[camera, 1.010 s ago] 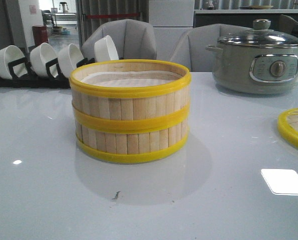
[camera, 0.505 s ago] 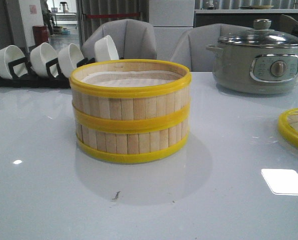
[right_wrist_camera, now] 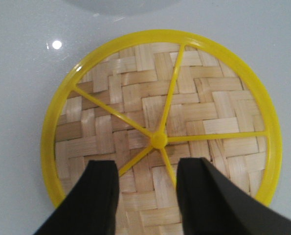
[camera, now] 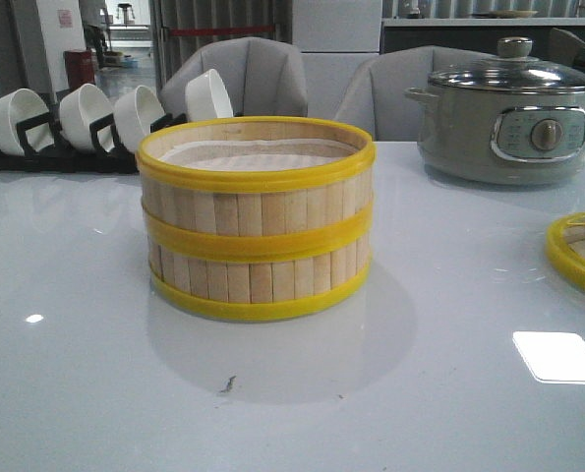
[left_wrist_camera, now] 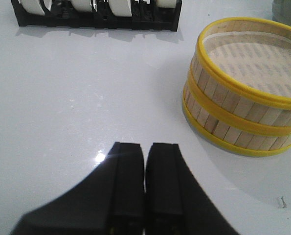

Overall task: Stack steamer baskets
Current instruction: 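Grasp the lid's yellow centre hub with the right gripper and lift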

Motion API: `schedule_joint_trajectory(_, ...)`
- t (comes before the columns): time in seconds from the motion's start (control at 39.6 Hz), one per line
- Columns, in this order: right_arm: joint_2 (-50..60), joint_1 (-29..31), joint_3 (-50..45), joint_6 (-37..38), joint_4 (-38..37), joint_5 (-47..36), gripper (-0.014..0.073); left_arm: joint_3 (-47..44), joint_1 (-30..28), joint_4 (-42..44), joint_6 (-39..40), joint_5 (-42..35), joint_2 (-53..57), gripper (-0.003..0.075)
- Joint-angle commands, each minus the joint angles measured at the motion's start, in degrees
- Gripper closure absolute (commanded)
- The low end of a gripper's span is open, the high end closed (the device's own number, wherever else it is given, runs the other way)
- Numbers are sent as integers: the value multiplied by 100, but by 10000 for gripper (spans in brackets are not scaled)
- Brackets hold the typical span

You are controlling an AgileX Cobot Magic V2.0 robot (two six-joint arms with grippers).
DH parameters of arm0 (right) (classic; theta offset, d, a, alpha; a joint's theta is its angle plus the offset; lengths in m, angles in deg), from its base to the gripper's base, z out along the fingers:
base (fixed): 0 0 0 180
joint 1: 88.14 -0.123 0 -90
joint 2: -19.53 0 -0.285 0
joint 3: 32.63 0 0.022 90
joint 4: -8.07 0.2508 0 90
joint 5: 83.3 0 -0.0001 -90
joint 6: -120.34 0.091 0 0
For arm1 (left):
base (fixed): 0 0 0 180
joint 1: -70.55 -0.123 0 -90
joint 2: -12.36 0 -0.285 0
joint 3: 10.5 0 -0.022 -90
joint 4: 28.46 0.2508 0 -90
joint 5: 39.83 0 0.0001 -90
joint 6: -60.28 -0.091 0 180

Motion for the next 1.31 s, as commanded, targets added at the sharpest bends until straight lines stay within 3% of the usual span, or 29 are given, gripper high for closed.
schedule_joint_trajectory(0.0,42,58,326,-9,-67,-178,202,173,25,-61,33,-472,0,633)
schedule_joint_trajectory(1.29,-893,109,385,-9,-83,-673,202,173,25,-61,33,-472,0,633)
